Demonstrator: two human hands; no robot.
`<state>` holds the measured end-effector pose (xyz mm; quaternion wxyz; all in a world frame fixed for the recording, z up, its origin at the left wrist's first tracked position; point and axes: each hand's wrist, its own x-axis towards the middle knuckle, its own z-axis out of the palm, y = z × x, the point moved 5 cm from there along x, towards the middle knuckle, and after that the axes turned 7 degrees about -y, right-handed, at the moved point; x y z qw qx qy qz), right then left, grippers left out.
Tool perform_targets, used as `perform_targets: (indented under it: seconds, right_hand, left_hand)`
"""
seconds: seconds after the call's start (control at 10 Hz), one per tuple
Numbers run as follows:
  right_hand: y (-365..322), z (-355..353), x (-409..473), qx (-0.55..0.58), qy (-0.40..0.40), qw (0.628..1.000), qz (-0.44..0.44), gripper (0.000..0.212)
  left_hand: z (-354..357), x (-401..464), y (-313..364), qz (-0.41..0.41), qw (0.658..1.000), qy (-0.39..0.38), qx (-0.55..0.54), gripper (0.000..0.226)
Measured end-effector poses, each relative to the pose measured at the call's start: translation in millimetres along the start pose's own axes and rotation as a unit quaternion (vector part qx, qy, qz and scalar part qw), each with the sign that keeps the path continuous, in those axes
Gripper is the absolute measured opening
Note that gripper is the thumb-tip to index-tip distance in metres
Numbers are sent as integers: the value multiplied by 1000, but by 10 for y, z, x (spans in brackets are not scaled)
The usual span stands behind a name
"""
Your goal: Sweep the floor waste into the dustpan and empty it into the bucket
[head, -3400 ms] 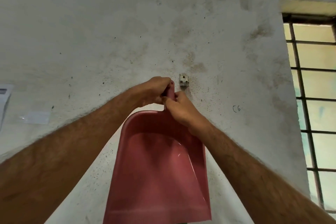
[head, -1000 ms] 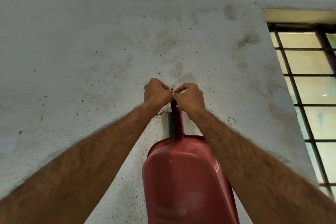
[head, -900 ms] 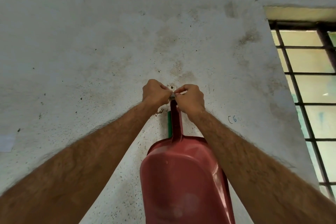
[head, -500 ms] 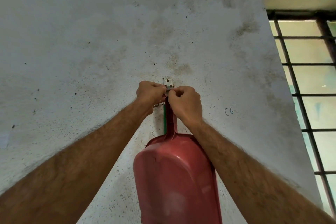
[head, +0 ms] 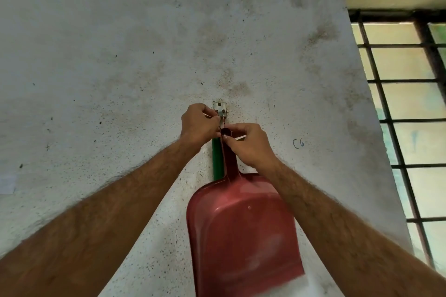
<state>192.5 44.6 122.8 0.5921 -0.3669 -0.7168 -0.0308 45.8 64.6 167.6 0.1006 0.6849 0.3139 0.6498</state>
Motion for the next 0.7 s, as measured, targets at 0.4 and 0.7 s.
perform_targets:
  seconds: [0.4, 0.7]
  right_hand:
    - [-101, -16, -145, -22, 10, 1000, -9, 32]
    - [-240, -89, -526, -234, 91, 964, -91, 46]
  left_hand:
    - [-40, -180, -53, 25, 999, -36, 7, 31]
    - [-131, -754, 14, 222, 931, 38, 287, 43]
